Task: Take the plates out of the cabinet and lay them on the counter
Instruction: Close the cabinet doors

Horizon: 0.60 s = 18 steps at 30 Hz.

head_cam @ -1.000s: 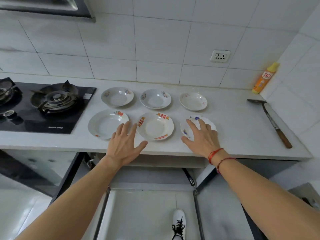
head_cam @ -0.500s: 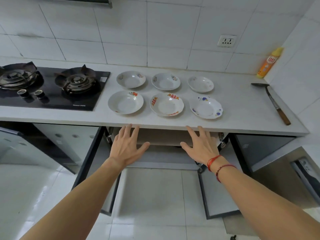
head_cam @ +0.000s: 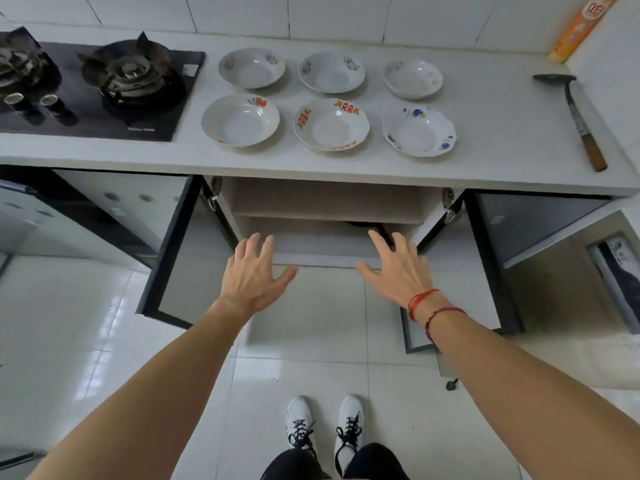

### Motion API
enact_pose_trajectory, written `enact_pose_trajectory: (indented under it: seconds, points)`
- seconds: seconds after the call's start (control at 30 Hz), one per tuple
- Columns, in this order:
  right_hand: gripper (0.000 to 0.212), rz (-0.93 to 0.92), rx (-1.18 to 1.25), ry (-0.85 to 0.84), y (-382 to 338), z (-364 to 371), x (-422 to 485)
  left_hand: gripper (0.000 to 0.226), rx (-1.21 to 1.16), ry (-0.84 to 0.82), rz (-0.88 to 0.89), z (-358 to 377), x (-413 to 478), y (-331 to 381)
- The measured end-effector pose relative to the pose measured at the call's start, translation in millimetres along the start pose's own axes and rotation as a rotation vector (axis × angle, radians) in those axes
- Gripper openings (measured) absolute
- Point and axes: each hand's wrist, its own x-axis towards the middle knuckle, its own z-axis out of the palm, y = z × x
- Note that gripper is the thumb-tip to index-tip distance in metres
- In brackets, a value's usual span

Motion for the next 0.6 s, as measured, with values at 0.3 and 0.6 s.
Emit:
enact_pose_trajectory:
  seconds: [0.3,0.6]
  points:
    - [0.069,-0.149,0.034,-0.103,-74.6,39.0,4.4,0.077,-0.002,0.005,-0.195,3.0,-29.3,-61.8]
    - [0.071,-0.320,0.020,-0.155,-153.7,89.6,27.1,0.075,-0.058,0.057,-0.499,-3.3,-35.0,-164.6]
